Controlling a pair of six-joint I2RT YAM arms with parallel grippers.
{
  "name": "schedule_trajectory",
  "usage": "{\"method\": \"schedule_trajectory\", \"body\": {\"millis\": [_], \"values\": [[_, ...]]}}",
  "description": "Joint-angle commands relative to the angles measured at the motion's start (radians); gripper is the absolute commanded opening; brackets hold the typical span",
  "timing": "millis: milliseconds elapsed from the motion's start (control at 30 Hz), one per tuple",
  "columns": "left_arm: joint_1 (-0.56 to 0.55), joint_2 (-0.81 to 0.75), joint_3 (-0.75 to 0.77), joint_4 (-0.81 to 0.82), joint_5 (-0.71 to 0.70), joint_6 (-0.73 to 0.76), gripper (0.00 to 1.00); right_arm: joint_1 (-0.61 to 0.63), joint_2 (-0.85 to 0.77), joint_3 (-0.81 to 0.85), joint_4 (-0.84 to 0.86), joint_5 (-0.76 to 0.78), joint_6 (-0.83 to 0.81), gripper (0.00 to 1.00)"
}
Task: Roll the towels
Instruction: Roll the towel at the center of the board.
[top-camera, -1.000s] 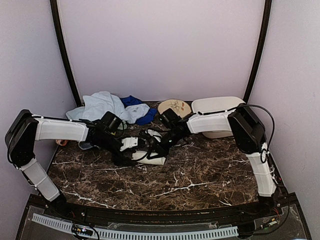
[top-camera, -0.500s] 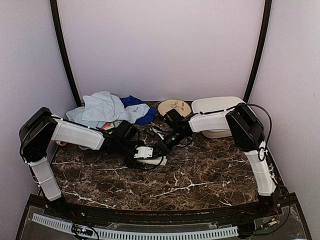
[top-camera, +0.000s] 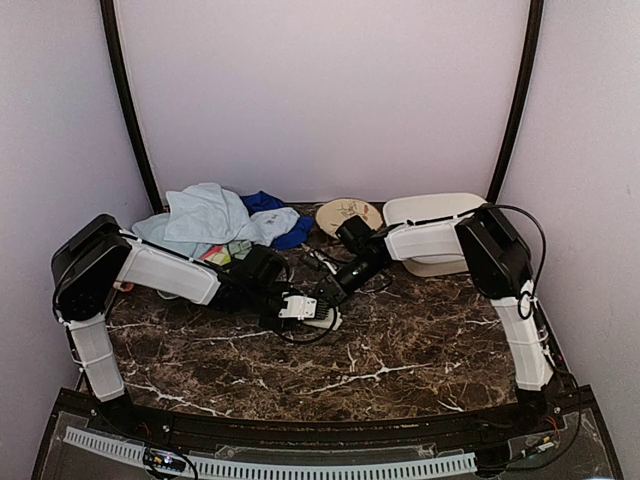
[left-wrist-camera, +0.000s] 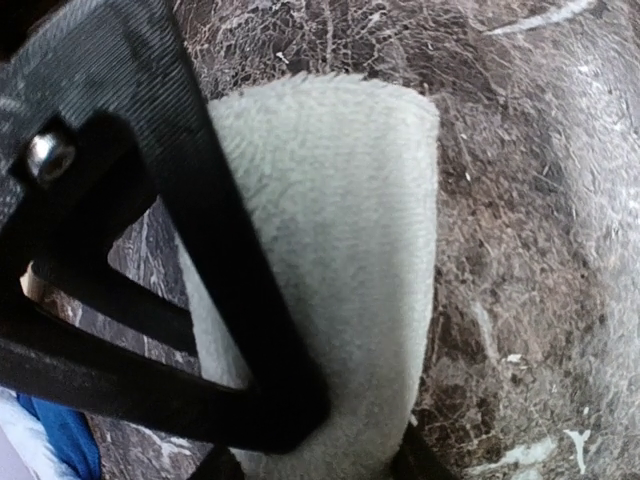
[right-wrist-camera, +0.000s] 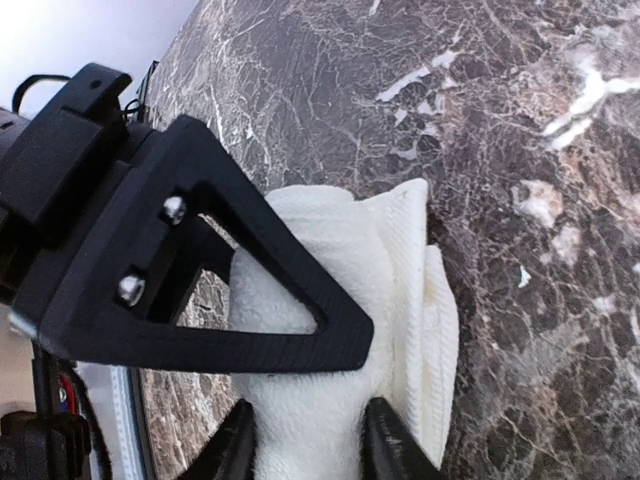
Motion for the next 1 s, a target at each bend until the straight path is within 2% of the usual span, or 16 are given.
{"method": "schedule_trajectory", "body": {"millis": [0, 67, 200, 233, 267, 300, 400, 567, 733, 900, 967], "values": [[0.021, 0.055, 0.056, -0.312, 0.133, -0.033, 0.31, -0.032, -0.075, -0.090, 0.049, 0.128, 0.060, 0.42], [0.029, 0.062, 0.098, -0.423, 0.219, -0.044, 0.21, -0.057, -0.129, -0.137, 0.109, 0.179, 0.070, 0.49], [0.055, 0.091, 0.178, -0.590, 0.353, -0.077, 0.11, -0.098, -0.314, -0.320, 0.333, 0.319, 0.071, 0.55], [0.064, 0.103, 0.205, -0.627, 0.384, -0.089, 0.10, -0.101, -0.371, -0.381, 0.428, 0.366, 0.056, 0.61], [0.072, 0.116, 0.233, -0.662, 0.409, -0.106, 0.10, -0.103, -0.427, -0.464, 0.496, 0.411, 0.034, 0.87], [0.081, 0.131, 0.261, -0.693, 0.427, -0.121, 0.10, -0.102, -0.484, -0.533, 0.566, 0.459, 0.015, 0.98], [0.107, 0.159, 0.331, -0.762, 0.479, -0.165, 0.08, -0.101, -0.625, -0.661, 0.701, 0.576, -0.025, 1.00], [0.138, 0.167, 0.402, -0.802, 0.544, -0.251, 0.06, -0.103, -0.807, -0.781, 0.806, 0.636, 0.033, 1.00], [0.157, 0.169, 0.468, -0.846, 0.585, -0.322, 0.04, -0.117, -0.911, -0.939, 0.959, 0.563, 0.161, 1.00], [0.177, 0.167, 0.535, -0.871, 0.616, -0.389, 0.02, -0.102, -0.918, -0.919, 0.917, 0.407, 0.099, 1.00], [0.178, 0.168, 0.568, -0.887, 0.621, -0.408, 0.02, -0.061, -0.930, -0.885, 0.842, 0.435, 0.016, 0.99]]}}
